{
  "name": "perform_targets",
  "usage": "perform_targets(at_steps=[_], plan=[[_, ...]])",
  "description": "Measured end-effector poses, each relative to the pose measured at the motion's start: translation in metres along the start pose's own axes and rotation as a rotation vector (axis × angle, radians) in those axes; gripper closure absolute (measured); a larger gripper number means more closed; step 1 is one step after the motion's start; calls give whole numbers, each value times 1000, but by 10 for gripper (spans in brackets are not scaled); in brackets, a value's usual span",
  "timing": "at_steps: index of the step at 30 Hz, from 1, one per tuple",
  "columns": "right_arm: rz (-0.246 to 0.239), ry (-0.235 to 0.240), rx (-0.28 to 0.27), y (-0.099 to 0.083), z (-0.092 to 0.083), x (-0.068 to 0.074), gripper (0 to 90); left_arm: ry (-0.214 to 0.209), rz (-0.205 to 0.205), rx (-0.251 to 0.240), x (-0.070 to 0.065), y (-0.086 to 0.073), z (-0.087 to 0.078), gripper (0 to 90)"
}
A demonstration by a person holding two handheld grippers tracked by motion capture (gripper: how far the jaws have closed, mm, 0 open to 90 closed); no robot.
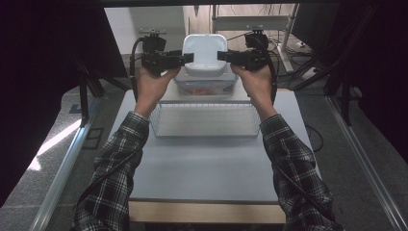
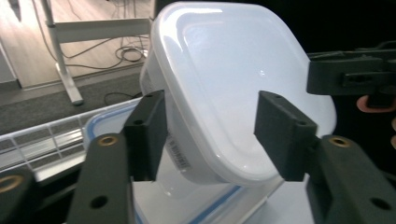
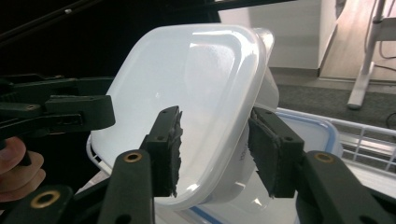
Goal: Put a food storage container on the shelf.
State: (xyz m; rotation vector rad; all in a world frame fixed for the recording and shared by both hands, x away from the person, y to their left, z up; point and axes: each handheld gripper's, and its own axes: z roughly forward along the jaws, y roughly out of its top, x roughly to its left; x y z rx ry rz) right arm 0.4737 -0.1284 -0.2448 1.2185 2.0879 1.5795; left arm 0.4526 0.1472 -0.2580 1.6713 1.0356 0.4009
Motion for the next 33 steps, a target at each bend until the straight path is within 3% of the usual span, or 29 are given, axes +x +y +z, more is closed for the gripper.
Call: perform_targets(at_steps=[6, 13, 19, 26, 33], plan=[[-22, -58, -22, 1, 3, 1, 521, 22, -13, -12, 4, 3, 6, 398], [-19, -56, -37, 0, 3, -2, 499, 39, 9, -22, 5, 5, 8, 327], [-62, -15, -56, -1, -4, -1, 385, 1, 42, -54, 5, 3, 0, 228], [-100, 44, -52, -12, -15, -3, 254, -48, 87, -41, 0, -7, -10, 101], [-130, 68, -40, -31, -26, -8, 183, -79, 118, -35, -6, -21, -21, 51]])
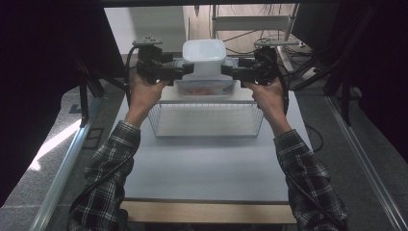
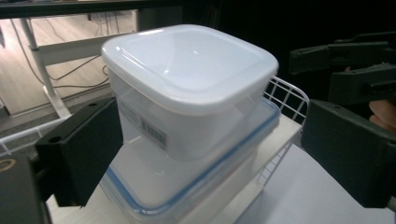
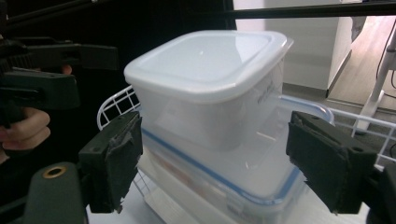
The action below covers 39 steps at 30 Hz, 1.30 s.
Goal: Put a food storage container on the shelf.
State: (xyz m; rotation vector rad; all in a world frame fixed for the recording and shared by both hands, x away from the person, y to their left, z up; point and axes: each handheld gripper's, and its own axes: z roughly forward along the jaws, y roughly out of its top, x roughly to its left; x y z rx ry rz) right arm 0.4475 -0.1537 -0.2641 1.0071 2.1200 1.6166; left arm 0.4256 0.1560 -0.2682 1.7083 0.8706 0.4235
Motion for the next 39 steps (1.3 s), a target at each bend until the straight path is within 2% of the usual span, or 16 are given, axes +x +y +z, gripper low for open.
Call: perform_targets(at_steps=[3, 6, 14, 18, 23, 27, 39], plan=[[-13, 6, 3, -6, -5, 0, 164, -17, 5, -2, -3, -6, -4, 43], [-29, 8, 6, -12, -9, 0, 150, -14, 27, -5, -8, -12, -6, 39], [-33, 27, 10, -27, -16, -1, 118, -8, 92, 8, -19, -30, -10, 36], [-46, 34, 17, -35, -18, 1, 103, -3, 111, 5, -23, -38, -12, 35], [-61, 52, 23, -44, -19, 5, 89, -15, 111, 3, -27, -48, -15, 31], [-73, 57, 34, -51, -20, 8, 76, -17, 128, 11, -31, -56, -16, 26], [-96, 79, 54, -68, -23, 15, 55, -52, 123, 22, -36, -79, -23, 26]])
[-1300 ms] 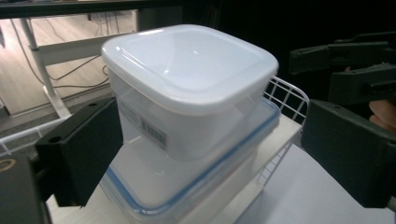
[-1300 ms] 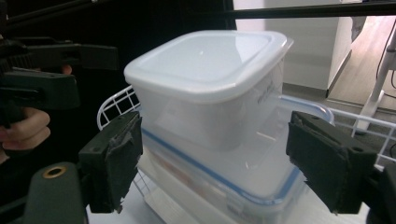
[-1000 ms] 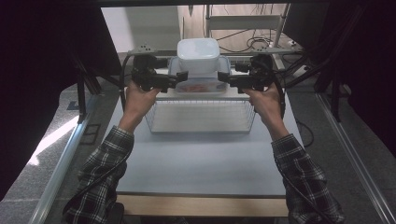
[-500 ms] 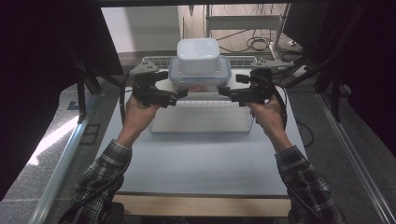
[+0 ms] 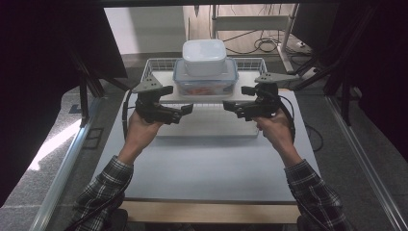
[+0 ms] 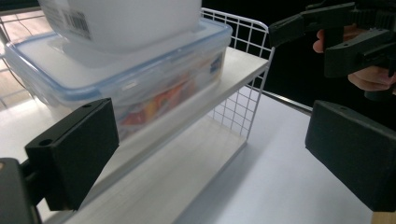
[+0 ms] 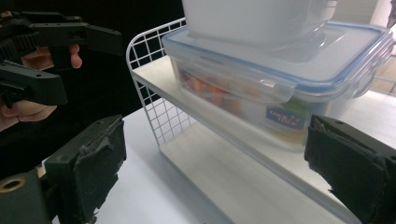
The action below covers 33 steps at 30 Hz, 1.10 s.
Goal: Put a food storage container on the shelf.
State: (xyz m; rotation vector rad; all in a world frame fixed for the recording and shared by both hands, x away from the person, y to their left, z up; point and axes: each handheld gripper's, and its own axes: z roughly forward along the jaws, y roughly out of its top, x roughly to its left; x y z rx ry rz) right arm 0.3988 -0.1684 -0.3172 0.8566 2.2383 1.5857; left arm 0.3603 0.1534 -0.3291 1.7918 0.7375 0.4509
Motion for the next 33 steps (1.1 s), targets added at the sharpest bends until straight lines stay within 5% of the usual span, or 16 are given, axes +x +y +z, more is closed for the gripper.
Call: perform_targets(at_steps=[33], plan=[[-54, 11, 40, -41, -10, 19, 18, -6, -16, 31, -16, -53, -13, 26]])
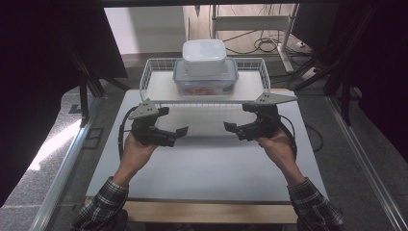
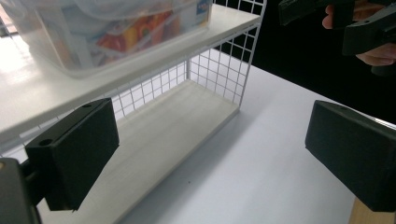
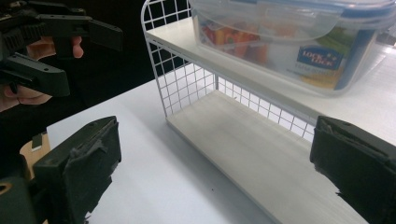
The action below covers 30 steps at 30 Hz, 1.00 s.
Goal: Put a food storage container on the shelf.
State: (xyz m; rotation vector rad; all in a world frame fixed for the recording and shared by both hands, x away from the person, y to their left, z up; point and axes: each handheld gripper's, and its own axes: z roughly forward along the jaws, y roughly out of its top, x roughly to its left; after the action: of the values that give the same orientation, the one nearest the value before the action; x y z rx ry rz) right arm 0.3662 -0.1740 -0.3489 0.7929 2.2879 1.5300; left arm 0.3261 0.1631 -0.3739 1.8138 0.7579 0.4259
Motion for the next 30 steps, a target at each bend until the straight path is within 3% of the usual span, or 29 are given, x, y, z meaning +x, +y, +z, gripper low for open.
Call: perform_targets(at_steps=[14, 22, 30], plan=[[-10, 1, 29, -24, 3, 4, 16, 19, -3, 16, -4, -28, 0, 26], [-20, 4, 37, -35, 5, 7, 16, 4, -31, 9, -7, -43, 2, 27], [-28, 13, 60, -44, 7, 13, 15, 15, -20, 30, -11, -55, 7, 27]])
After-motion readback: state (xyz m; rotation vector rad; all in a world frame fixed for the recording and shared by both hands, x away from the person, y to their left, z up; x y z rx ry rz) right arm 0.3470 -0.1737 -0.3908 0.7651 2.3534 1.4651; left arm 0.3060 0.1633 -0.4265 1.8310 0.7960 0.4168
